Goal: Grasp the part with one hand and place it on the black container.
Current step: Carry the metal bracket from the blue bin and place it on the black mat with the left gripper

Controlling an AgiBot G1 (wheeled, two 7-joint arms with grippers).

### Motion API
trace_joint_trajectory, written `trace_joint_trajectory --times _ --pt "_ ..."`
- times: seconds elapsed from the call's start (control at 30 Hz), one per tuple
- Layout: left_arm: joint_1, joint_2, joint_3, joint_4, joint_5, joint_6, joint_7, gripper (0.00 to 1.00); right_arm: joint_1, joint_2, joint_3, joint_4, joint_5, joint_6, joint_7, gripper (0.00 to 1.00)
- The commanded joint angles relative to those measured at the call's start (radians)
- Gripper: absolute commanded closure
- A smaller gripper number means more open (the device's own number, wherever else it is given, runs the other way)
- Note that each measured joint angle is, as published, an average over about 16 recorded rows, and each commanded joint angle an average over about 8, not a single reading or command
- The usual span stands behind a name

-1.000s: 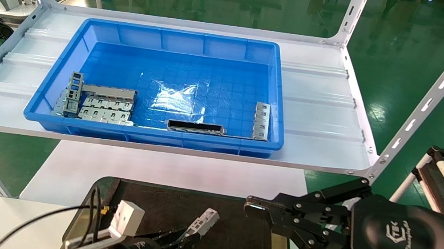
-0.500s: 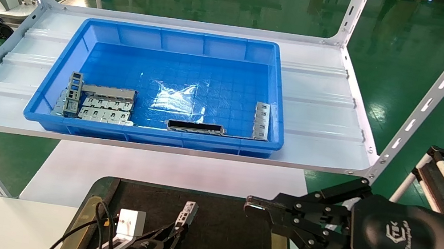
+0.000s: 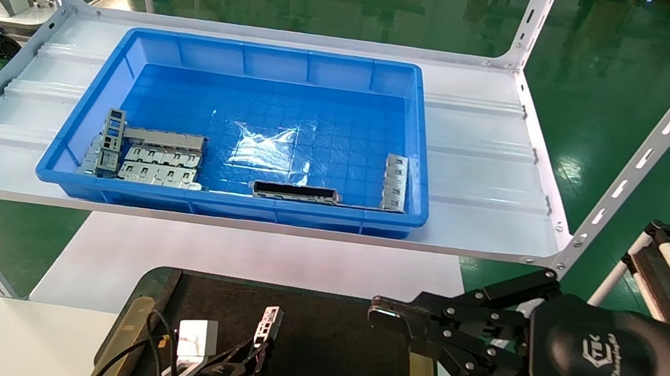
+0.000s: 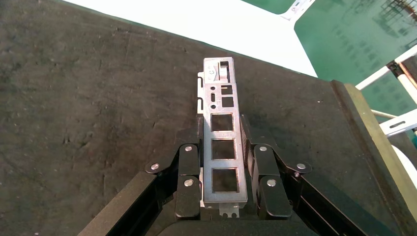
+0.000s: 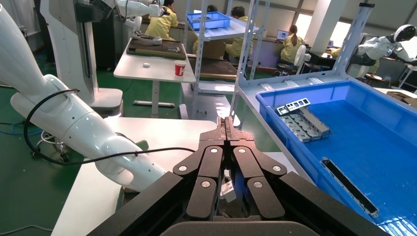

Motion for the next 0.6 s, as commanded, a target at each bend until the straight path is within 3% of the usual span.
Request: trace_joint_trajectory --times 0.03,0.23,0.3,0.5,0.57,0.6 --pt "-0.007 0.008 0.015 0.011 -0.017 -0.016 0.002 1.0 0.0 0.0 0.0 0.0 0.0 0.0 0.0 1.0" --pt "-0.027 0.017 0.065 0.023 -0.083 -0.057 0.023 1.0 0.0 0.0 0.0 0.0 0.0 0.0 0.0 1.0" --pt "-0.033 0.018 0.082 0.024 -0.108 -0.072 0.031 0.91 0.0 0.0 -0.001 0.0 0.0 0.0 0.0 0.92" --pt "-0.056 0.018 0.139 0.027 -0.198 -0.12 0.066 0.16 0.0 0.0 -0.001 0.0 0.001 0.0 0.0 0.18" --pt "-0.065 0.015 0.161 0.026 -0.235 -0.135 0.081 0.0 0.0 0.0 -0.001 0.0 0.001 0.0 -0.001 0.01" --pt "-0.07 0.014 0.172 0.025 -0.254 -0.143 0.089 0.0 0.0 0.0 -0.001 0.0 0.001 0.0 -0.001 0.0"
